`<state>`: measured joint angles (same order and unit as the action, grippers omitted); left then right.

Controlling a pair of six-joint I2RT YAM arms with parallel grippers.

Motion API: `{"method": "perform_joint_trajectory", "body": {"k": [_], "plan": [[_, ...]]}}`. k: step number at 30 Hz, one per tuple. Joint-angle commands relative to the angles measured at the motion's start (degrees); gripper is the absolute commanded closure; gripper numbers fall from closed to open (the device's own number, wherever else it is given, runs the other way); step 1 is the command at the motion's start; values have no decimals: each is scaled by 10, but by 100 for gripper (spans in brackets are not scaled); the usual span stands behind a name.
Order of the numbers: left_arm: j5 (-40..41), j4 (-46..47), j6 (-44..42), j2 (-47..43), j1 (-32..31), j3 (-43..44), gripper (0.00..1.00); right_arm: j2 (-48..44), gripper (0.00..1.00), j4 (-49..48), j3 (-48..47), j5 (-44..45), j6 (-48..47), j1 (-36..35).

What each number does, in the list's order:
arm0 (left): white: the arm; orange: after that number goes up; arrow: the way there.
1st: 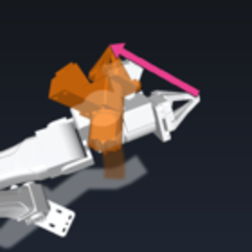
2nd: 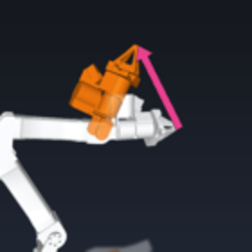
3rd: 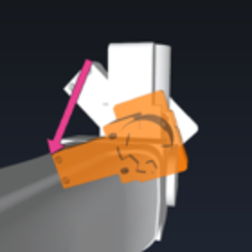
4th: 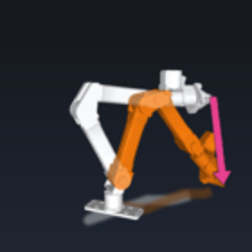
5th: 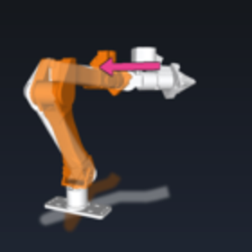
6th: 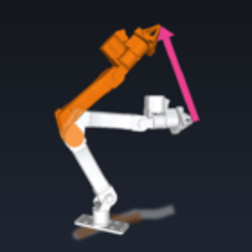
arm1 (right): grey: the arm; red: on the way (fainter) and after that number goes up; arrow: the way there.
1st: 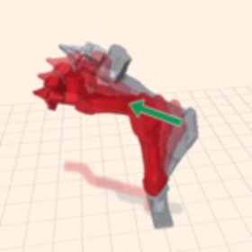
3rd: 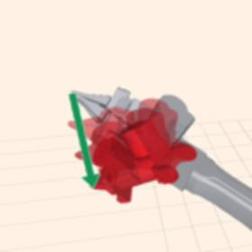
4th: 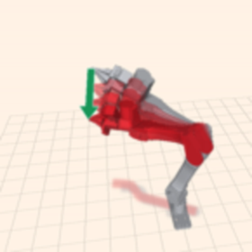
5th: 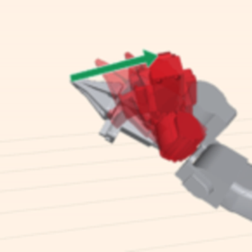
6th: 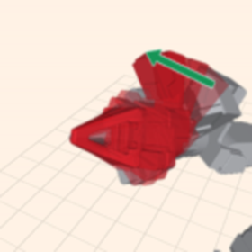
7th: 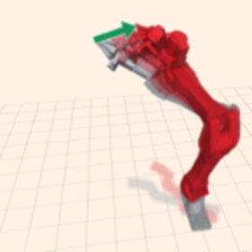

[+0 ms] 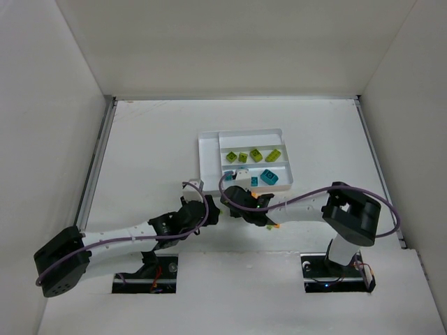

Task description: Sort the legos into containers by color

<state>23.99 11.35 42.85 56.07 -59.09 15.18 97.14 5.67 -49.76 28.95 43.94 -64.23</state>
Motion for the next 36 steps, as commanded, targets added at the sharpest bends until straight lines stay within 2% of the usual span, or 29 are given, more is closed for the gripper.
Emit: {"method": "perform_joint_trajectory", "body": {"k": [1,14,19,24,36], "plan": [[26,15,22,-1,-9,-9,45,9,74,-6,-6,3,4,-6],[29,67,15,53,-38,7,49,-136,76,-1,34,11,7,5],[62,101,-15,101,-47,22,51,-144,76,-9,12,2,-16,24],[66,129,-49,156,-59,44,57,-150,76,-12,1,1,-22,27],[122,104,-90,218,-85,73,63,-181,76,-29,19,1,-21,42]]}}
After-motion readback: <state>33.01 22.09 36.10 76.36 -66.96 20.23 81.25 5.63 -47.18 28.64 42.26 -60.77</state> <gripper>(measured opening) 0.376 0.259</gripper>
